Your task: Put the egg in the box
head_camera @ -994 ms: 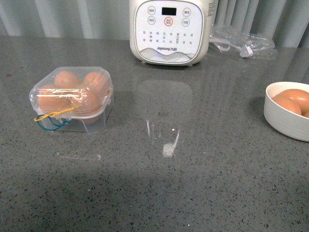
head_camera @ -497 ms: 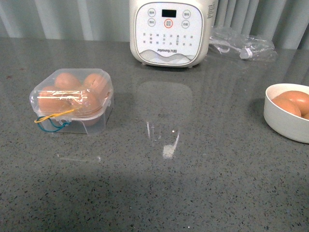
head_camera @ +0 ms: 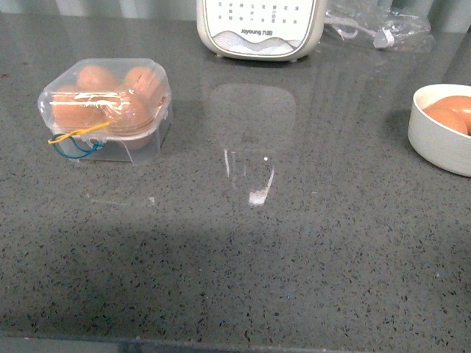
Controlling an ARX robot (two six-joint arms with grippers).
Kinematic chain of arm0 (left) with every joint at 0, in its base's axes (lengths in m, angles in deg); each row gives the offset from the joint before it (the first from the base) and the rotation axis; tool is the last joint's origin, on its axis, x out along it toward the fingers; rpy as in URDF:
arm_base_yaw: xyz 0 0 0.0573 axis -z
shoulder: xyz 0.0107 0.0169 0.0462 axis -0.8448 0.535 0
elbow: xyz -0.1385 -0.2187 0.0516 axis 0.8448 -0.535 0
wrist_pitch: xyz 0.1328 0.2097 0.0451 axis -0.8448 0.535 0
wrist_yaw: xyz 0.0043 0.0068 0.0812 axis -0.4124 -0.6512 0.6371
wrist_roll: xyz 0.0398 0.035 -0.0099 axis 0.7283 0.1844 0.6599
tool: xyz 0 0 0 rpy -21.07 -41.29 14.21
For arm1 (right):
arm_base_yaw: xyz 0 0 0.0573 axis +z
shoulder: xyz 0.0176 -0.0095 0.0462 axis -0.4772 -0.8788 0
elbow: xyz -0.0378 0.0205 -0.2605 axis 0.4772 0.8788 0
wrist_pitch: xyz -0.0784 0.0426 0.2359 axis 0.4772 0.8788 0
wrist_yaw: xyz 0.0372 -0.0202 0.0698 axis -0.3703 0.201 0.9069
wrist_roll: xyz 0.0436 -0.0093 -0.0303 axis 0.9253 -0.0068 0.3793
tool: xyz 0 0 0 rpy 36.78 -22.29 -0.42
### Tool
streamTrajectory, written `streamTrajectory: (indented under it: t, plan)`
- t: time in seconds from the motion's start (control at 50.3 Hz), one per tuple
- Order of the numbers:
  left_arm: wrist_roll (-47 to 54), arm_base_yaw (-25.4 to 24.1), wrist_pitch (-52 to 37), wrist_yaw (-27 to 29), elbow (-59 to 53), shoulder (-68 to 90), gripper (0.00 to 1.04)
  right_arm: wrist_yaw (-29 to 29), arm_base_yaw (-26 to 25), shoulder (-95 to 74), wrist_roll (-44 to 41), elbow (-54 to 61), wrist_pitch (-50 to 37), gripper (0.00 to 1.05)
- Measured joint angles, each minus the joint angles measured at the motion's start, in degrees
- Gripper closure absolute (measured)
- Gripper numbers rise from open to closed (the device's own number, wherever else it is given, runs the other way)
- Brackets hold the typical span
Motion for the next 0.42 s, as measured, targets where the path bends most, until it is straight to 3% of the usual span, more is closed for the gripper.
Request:
streamTrajectory:
  t: [0.418]
  plan:
    - [0.0,0.0,0.0,0.0,0.0,0.0,0.07,0.0,0.0,0.0,0.0,0.0,0.0,0.07]
